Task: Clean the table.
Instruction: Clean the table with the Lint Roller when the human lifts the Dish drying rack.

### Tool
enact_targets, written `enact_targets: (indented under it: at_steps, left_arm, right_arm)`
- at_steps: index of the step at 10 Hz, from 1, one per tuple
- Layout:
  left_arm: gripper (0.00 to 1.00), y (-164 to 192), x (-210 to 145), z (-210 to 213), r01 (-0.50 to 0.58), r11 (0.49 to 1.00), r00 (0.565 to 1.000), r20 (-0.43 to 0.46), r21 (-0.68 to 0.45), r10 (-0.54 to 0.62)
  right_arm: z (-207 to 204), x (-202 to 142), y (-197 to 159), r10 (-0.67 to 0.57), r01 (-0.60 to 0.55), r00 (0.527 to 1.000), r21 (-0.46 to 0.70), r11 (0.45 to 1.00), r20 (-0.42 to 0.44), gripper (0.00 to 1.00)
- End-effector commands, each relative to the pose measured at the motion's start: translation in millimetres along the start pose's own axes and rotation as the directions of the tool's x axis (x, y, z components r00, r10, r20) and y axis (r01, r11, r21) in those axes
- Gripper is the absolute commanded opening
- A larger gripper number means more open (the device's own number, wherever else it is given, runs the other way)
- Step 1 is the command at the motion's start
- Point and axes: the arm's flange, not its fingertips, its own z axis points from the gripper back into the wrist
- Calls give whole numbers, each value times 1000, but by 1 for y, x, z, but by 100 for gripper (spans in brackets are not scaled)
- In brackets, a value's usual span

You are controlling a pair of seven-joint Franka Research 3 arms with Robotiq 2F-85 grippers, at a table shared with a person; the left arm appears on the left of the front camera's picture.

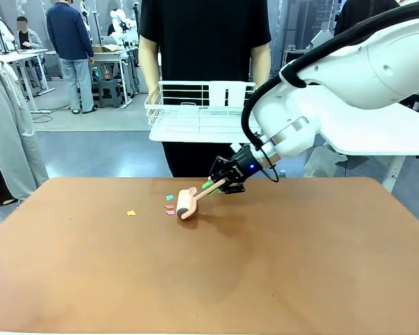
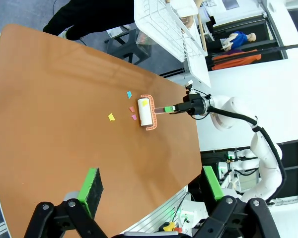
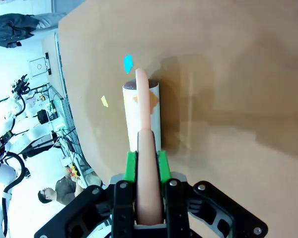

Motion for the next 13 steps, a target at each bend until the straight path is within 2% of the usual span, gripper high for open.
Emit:
enact_targets:
  at_steps: [1, 4, 7, 9, 11, 13]
  left_arm:
    - [100, 0, 0, 3, 3, 1000, 1000, 9, -18, -3]
    - [100, 0, 0, 3, 3, 1000, 1000, 9, -18, -3]
    - [100, 0, 0, 3, 3, 1000, 1000, 9, -18, -3]
    - [100, 0, 0, 3, 3, 1000, 1000, 9, -18, -3]
    - [100, 0, 0, 3, 3, 1000, 1000, 9, -18, -3]
    - [100, 0, 0, 3, 3, 1000, 1000, 9, -18, -3]
  right_arm:
    - [-53, 4, 13, -11, 10, 999, -29, 1000, -42, 21]
    - [-109, -4, 60, 28, -28, 995, -5, 1000, -91, 21]
    - [-143, -11, 101, 46, -45, 992, 16, 999, -120, 21]
    - [-155, -9, 121, 14, -10, 997, 57, 998, -78, 21]
    - [-146, -6, 135, 55, -52, 998, 74, 996, -41, 21]
    - [-113, -10, 145, 71, -68, 997, 91, 994, -31, 21]
